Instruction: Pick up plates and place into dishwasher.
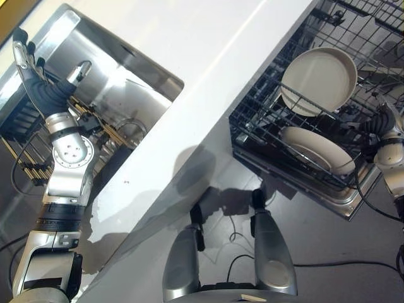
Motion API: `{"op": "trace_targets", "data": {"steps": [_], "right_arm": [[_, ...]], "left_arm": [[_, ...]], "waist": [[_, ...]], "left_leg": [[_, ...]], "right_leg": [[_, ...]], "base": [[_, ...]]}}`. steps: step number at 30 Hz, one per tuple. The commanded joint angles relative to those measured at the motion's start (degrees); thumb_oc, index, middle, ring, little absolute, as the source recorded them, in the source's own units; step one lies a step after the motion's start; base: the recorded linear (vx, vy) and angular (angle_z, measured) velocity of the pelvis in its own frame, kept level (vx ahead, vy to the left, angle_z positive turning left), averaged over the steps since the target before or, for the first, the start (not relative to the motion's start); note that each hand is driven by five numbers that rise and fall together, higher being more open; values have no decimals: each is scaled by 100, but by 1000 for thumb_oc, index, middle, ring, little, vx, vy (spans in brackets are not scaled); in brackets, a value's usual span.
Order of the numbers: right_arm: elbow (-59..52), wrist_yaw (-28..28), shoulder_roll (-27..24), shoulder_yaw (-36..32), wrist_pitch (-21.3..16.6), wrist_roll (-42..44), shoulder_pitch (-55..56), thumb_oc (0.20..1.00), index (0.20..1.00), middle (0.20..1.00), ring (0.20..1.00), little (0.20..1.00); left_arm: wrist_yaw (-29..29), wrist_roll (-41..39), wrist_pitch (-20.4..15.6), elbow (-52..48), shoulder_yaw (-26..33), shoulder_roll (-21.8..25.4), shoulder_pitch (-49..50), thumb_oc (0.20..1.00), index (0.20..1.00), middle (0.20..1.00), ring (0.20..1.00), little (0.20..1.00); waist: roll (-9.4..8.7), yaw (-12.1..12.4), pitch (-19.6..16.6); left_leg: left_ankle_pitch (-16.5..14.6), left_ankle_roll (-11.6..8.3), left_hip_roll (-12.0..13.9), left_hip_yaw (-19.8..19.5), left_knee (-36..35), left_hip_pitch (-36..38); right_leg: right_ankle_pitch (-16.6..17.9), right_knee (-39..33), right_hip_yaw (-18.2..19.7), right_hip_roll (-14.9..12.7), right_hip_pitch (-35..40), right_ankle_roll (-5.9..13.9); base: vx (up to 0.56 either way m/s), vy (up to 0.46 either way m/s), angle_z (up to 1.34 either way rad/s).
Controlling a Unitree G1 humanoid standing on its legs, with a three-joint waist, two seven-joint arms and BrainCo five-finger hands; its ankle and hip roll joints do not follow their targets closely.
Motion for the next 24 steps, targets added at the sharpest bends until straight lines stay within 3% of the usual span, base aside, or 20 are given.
{"op": "trace_targets", "data": {"steps": [1, 7, 18, 24], "right_arm": [[-536, -514, 157, -384, -175, -5, 240, 1000, 1000, 1000, 1000, 1000], [-1395, -1041, 531, -1003, -397, 52, 773, 1000, 1000, 1000, 1000, 1000], [-1513, -2051, 939, -1413, -930, 525, 1074, 1000, 1000, 1000, 1000, 1000], [-1251, -1746, 990, -1306, -1157, 710, 947, 1000, 1000, 1000, 1000, 1000]], "left_arm": [[-6, 214, -388, -26, 406, -136, 208, 1000, 1000, 1000, 1000, 1000], [33, 326, -557, -41, 526, -509, 570, 1000, 1000, 1000, 1000, 1000], [103, 306, -863, 73, 427, -1090, 1055, 1000, 1000, 1000, 1000, 1000], [165, 154, -994, 126, 311, -1151, 992, 1000, 1000, 1000, 1000, 1000]], "waist": [[-216, -177, -484], [-74, -401, -476], [294, -736, -289], [454, -868, -184]], "left_leg": [[-130, 44, 226, 38, 376, -260], [-350, 70, 149, 211, 652, -118], [-796, 144, 37, 606, 1288, 8], [-927, 136, 5, 745, 1434, 90]], "right_leg": [[-235, -250, 122, -462, 184, 176], [-222, -203, 305, -603, 236, 236], [-310, 226, 691, -887, 27, 337], [-314, 325, 880, -1026, -57, 408]], "base": [[-11, 98, -12], [-10, 168, -13], [19, 180, -21], [47, 122, -27]]}}
